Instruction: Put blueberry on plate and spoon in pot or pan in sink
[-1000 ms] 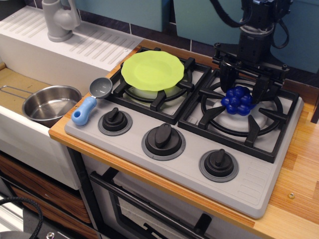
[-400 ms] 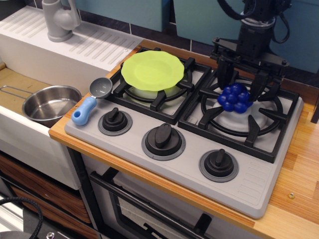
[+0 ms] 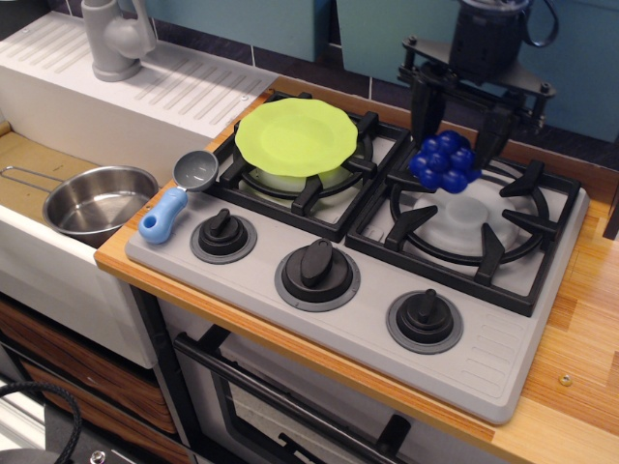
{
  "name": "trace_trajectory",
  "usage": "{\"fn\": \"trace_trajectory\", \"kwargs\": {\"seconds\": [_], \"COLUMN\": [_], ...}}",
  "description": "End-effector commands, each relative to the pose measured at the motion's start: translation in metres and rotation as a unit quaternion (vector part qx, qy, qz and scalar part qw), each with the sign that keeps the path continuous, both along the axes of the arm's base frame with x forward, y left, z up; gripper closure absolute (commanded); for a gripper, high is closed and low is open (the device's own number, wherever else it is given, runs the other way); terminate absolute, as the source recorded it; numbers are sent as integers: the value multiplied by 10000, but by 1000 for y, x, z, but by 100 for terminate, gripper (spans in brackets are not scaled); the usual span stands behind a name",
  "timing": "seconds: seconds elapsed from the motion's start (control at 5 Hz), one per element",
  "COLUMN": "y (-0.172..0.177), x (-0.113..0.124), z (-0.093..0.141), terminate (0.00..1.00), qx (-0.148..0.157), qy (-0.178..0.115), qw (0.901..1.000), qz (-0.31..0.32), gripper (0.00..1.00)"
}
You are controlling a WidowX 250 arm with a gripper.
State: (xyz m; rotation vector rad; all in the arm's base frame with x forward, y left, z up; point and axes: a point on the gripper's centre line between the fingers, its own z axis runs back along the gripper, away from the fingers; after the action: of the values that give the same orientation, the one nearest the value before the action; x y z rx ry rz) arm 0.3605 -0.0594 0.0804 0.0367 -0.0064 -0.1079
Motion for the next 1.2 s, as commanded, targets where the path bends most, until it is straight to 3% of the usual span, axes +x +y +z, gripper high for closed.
{"fn": "trace_trajectory", "kwargs": {"seconds": [0.0, 0.4, 1.0], "y": [17, 50, 100], "x": [13, 28, 40], "z": [43, 50, 56], "terminate": [0, 0, 0], "qx": [-27, 128, 163], "qy": [-652, -761, -674], "qw": [9975, 9953, 9939], "qz": [-274, -587, -854], "gripper": [100, 100, 100]}}
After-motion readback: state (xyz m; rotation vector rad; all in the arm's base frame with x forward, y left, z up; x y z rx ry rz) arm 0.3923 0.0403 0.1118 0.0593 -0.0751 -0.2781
